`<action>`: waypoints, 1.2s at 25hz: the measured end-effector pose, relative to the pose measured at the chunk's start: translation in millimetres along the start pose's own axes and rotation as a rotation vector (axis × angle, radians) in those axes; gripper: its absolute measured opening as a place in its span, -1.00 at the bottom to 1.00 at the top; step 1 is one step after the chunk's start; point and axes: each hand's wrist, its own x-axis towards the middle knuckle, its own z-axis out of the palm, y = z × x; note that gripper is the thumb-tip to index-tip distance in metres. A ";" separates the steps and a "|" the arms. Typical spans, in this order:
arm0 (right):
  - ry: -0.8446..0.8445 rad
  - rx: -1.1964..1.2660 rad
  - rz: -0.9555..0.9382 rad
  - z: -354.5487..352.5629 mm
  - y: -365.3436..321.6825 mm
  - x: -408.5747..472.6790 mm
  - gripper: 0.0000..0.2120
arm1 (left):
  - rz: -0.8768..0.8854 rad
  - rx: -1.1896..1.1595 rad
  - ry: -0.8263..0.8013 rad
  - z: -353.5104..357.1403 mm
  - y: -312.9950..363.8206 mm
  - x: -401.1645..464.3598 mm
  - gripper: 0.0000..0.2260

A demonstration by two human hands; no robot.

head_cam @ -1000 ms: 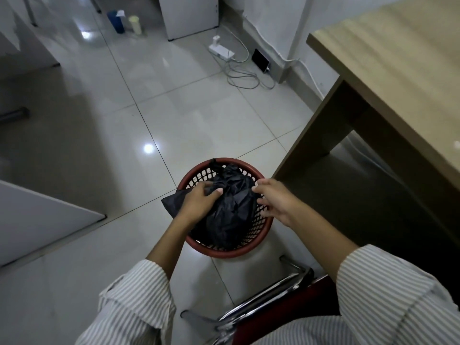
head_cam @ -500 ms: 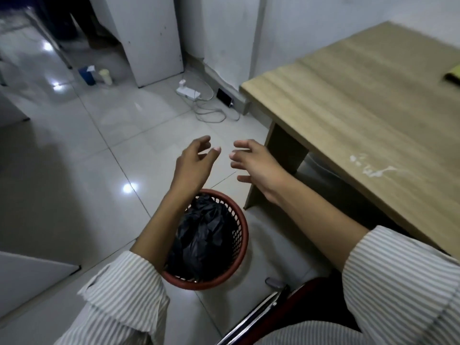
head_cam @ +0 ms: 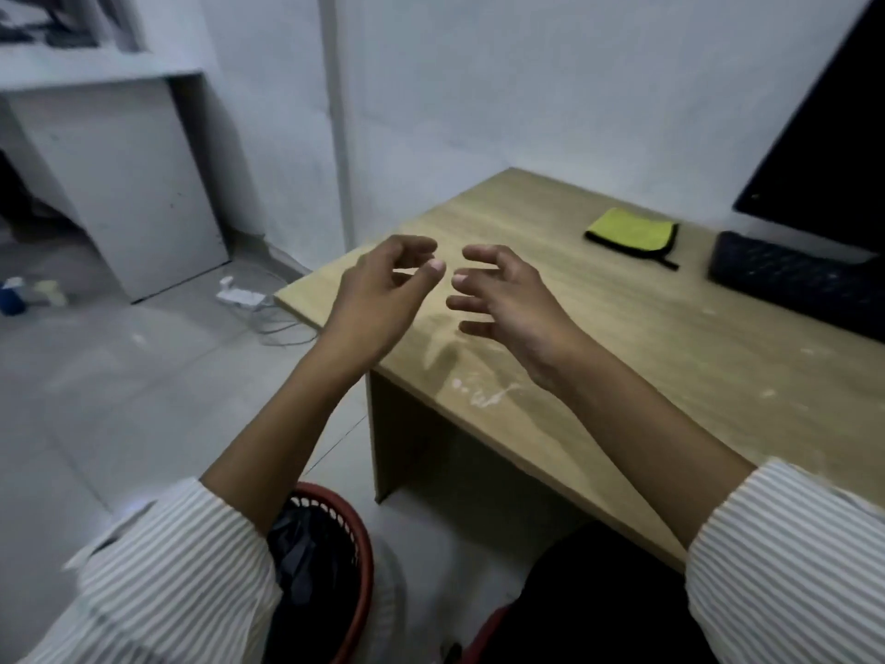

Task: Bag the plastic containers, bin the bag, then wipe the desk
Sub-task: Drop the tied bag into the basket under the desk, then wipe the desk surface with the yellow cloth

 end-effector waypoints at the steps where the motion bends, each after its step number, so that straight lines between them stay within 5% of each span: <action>1: 0.039 -0.006 -0.006 -17.4 0.7 1.0 -0.67 | 0.017 0.005 -0.036 14.2 8.5 6.8 -0.74; 14: 0.469 -0.177 -0.015 -190.8 39.8 8.4 -0.72 | 0.022 0.101 -0.318 180.9 25.0 78.2 -0.70; 25: 0.576 -0.434 -0.069 -240.1 71.5 79.8 -0.75 | 0.089 0.274 -0.212 244.9 -10.9 157.8 -0.69; 30: 0.513 -0.809 -0.259 -247.0 67.1 142.6 -0.71 | 0.163 0.325 -0.170 255.8 -23.3 172.0 -0.70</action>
